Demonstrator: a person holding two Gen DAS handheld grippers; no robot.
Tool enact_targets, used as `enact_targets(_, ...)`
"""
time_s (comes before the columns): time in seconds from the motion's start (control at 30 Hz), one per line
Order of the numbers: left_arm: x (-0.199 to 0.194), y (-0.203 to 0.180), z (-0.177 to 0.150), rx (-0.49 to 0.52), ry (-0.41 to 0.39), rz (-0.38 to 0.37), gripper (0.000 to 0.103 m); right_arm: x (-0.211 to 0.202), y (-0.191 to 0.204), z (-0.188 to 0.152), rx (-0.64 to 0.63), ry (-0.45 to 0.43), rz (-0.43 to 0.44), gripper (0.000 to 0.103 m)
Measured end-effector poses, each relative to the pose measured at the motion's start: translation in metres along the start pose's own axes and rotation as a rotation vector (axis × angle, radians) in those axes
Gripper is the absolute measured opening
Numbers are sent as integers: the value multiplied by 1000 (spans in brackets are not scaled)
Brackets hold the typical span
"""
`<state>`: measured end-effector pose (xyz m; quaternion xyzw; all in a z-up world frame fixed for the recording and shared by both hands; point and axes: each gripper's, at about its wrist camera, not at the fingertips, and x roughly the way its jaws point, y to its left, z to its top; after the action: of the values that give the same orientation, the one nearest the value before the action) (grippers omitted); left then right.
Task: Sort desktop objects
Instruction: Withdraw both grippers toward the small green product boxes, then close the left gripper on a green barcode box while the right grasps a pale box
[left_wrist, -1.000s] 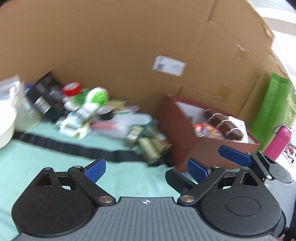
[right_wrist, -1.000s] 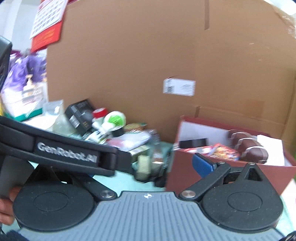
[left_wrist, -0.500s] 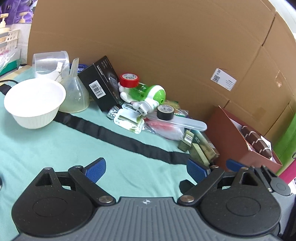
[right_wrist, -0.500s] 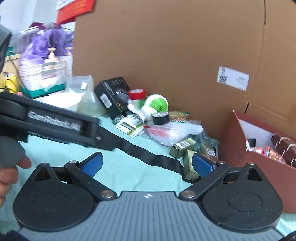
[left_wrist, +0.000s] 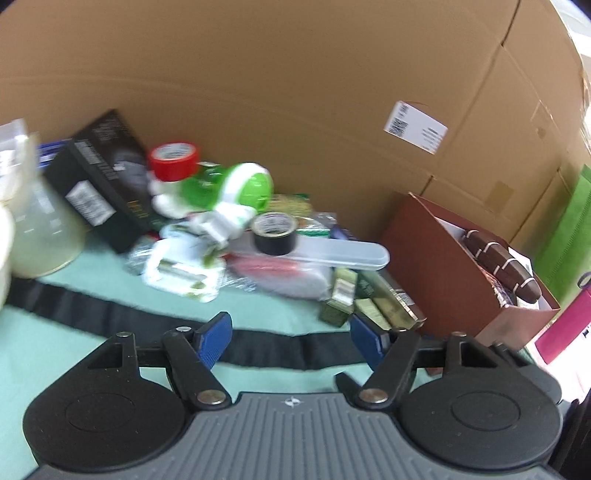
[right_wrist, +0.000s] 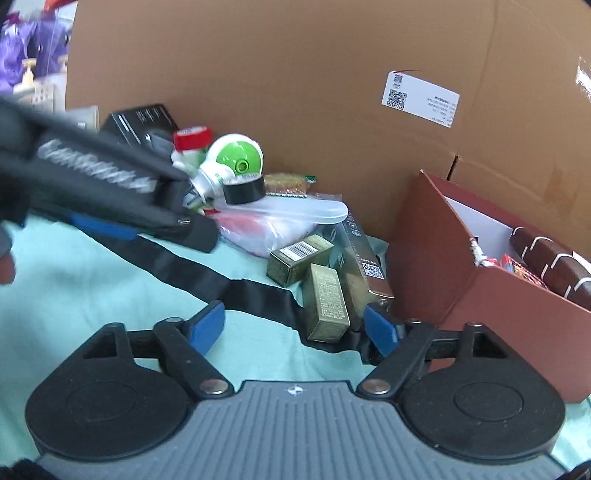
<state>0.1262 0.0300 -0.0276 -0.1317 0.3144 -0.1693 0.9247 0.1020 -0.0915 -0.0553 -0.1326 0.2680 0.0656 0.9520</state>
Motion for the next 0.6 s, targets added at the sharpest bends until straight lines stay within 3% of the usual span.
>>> enact_targets(0.07, 11, -7, 5, 18, 12, -34, 71, 7, -5, 0, 37, 16, 5, 67)
enact_targets(0.27, 49, -28, 13, 113, 47, -65, 70, 20, -18, -1, 126, 37, 19, 68)
enact_targets(0.33, 63, -29, 13, 107, 75, -63, 64, 21, -21, -1, 142, 40, 29, 68)
enact_targets(0.37, 70, -29, 13, 102, 93, -66, 56, 22, -22, -2, 149, 42, 34, 68)
enact_targets(0.53, 79, -23, 16, 68, 105, -92, 50, 22, -26, -3, 167, 42, 45, 60)
enact_targets(0.6, 78, -22, 15, 67, 102, -96, 40, 21, -26, -3, 166, 40, 50, 54)
